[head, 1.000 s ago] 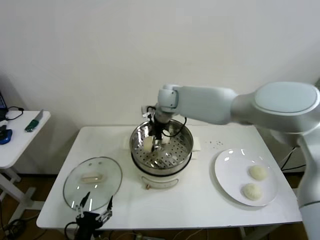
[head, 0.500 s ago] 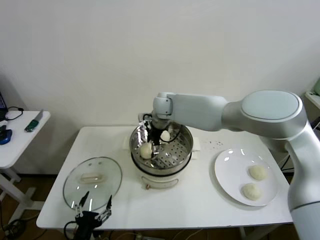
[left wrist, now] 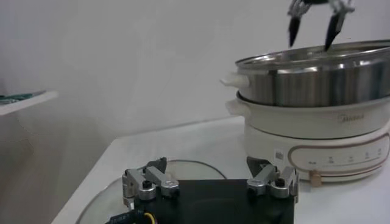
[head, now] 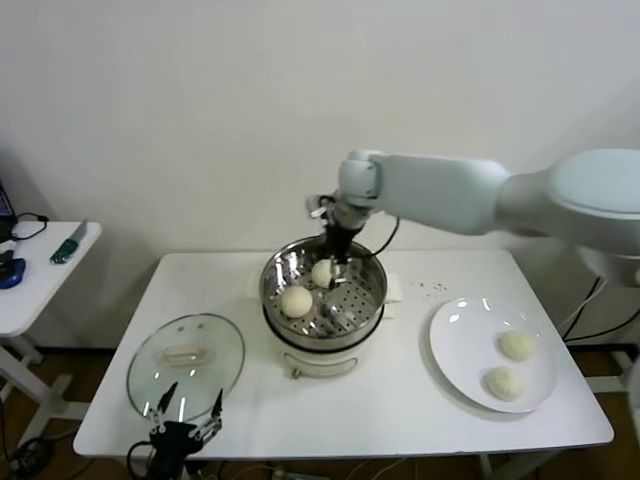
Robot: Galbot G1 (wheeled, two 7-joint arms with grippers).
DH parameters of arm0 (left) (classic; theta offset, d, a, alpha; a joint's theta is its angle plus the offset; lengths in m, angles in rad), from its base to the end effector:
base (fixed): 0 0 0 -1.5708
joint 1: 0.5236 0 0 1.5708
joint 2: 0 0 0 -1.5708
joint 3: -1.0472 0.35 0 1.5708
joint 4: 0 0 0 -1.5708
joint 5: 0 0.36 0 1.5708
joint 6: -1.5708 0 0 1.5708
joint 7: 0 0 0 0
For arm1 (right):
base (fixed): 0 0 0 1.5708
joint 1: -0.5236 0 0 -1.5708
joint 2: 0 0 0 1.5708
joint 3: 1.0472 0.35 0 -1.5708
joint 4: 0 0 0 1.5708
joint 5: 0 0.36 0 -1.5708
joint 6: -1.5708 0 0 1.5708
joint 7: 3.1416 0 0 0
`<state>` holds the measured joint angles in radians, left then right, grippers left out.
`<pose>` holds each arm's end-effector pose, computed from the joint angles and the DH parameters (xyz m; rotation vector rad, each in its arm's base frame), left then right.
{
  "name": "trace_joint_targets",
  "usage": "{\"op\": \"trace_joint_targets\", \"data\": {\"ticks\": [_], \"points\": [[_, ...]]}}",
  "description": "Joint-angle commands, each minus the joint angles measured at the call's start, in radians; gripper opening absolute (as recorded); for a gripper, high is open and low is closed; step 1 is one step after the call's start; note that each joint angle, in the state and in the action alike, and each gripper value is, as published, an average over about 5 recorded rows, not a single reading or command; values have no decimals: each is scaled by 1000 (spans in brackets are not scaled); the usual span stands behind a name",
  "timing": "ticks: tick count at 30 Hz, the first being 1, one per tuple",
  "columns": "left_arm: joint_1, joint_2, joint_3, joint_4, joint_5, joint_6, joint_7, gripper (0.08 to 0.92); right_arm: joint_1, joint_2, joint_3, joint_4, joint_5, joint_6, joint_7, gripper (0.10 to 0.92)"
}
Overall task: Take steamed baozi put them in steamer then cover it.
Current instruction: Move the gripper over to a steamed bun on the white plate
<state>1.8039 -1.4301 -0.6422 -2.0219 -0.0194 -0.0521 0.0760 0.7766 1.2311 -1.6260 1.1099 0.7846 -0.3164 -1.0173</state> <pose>0.1064 0.0650 -0.3559 -0.0859 -2.8816 -0.2254 0.5969 0.0845 -0.0279 1.4612 -1.3616 1.3426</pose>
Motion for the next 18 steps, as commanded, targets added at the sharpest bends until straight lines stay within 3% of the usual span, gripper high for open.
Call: {"op": "trace_joint_targets", "data": {"ticks": [1,9,18], "points": [[-1,1,-1,0,-1,7,-5,823,113,-339,-63,224,-68,7,-25,823],[0,1,1,8,3,17,-13,823,62,-572,-110,338,-292,27,-41,823],[10,-8,-6,5,2,24,-19,823,-148,-702,-40,342,-469,37,-38,823]]}}
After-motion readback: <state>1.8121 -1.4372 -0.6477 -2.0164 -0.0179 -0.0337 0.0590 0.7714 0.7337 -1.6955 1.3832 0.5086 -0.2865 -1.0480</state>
